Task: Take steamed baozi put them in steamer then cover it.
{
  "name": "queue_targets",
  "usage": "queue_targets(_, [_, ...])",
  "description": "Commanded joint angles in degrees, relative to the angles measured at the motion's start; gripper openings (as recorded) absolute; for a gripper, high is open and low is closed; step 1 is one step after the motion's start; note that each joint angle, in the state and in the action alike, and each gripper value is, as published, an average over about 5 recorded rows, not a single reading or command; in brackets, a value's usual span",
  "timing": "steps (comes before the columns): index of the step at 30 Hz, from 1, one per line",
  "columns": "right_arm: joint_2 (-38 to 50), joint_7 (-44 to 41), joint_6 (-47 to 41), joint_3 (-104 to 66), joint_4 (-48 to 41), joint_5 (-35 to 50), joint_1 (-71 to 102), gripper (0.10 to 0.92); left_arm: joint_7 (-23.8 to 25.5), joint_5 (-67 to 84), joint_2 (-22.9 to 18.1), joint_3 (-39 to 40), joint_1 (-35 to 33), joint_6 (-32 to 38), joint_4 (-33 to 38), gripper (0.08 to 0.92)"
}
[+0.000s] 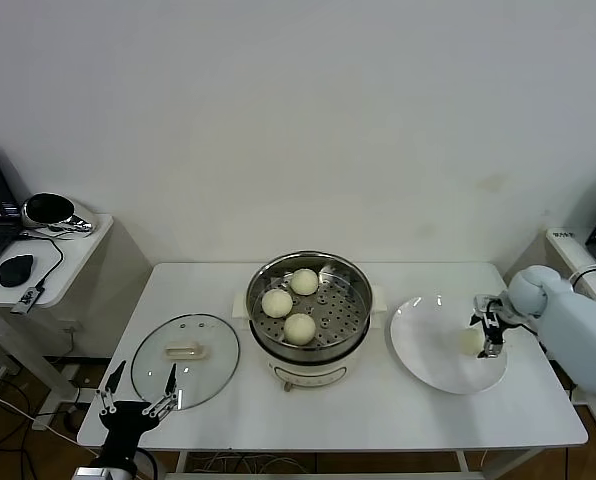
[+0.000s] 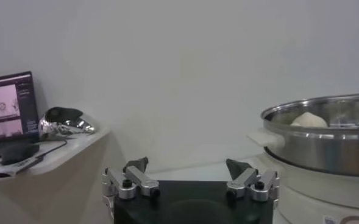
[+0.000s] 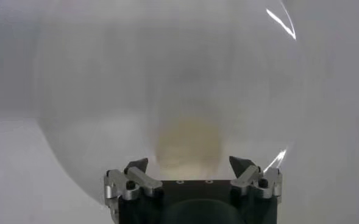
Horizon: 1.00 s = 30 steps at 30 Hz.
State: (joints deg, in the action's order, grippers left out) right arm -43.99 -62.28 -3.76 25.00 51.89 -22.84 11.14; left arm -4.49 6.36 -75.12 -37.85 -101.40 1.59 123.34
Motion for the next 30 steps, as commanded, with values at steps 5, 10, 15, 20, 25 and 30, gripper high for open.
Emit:
queue_targets(5, [-1.81,-0.07,0.01,-0.53,-2.26,-2.09,0.01,0.682,-0.05,0.03,-0.16,-0.09,-0.12,0.09,0.06,0.823])
queue_targets(10, [-0.75,-0.82,-0.67,0.91,-0.16,-0.14,-1.26,0.594,-0.04,0.02,-0.21,-0.03,-0.15,0.09,0.18,0.823])
queue_targets(15, [3.76,-1.42,-3.82,6.02,7.11,5.99,-5.12,0.556,-0.04,-0.06,-0.15,0.11,0.2,0.04,-0.31,0.823])
queue_targets(20, [10.12,-2.1,-9.23,14.42,18.34,14.8,-13.71,0.554,-0.02,-0.11,-0.07,0.3,0.24,-0.04,0.13,0.823])
queue_targets(25, [13.32,-2.14,-13.19,23.59,26.75,23.0,-25.87,0.56,-0.03,-0.09,0.17,0.47,0.13,-0.02,0.23,0.823])
queue_targets(30, [12.01,-0.65,-16.9,34.46,31.77,31.94,-39.24,0.564,-0.03,-0.08,0.32,0.83,0.21,0.0,0.19,0.823])
